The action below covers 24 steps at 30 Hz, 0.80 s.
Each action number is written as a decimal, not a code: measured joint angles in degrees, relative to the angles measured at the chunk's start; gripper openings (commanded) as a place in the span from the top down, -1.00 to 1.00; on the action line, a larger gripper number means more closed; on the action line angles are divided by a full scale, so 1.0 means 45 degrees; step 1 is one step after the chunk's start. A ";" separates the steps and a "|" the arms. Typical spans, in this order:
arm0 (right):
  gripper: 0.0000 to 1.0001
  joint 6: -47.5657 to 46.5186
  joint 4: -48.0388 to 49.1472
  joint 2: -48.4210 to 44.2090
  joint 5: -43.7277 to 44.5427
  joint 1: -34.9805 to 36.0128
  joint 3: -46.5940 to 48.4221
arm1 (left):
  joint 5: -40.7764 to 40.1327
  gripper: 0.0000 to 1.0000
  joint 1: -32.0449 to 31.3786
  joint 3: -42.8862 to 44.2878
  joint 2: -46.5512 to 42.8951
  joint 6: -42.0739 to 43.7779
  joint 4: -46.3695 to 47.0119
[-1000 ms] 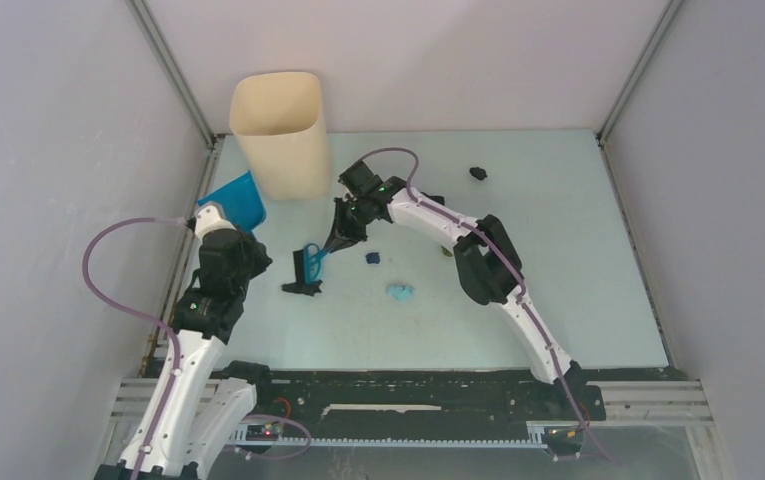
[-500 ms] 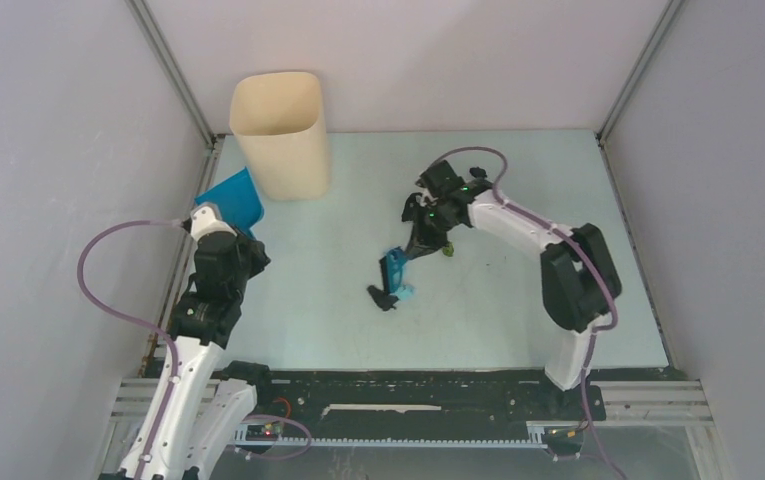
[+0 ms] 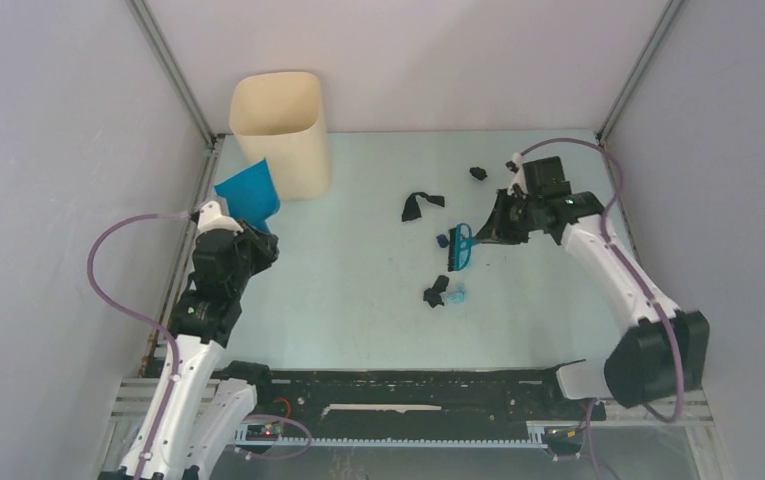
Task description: Sweep away the paper scraps from the table
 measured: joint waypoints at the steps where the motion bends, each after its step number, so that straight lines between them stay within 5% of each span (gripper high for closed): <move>1: 1.00 -0.0078 -0.0029 -0.0476 -0.0112 -0.0141 0.0000 | 0.0345 1.00 0.0000 0.0005 0.0146 0.0005 0.0155; 9: 1.00 -0.1637 -0.0568 -0.4231 -0.0005 -0.1287 0.0010 | 0.3041 1.00 -0.1219 0.0131 0.2822 0.0491 0.0695; 24: 1.00 -0.9666 -0.3283 -0.5013 0.1569 -0.1175 0.0578 | 0.3230 1.00 -0.9398 0.3492 0.8087 0.2793 -0.4163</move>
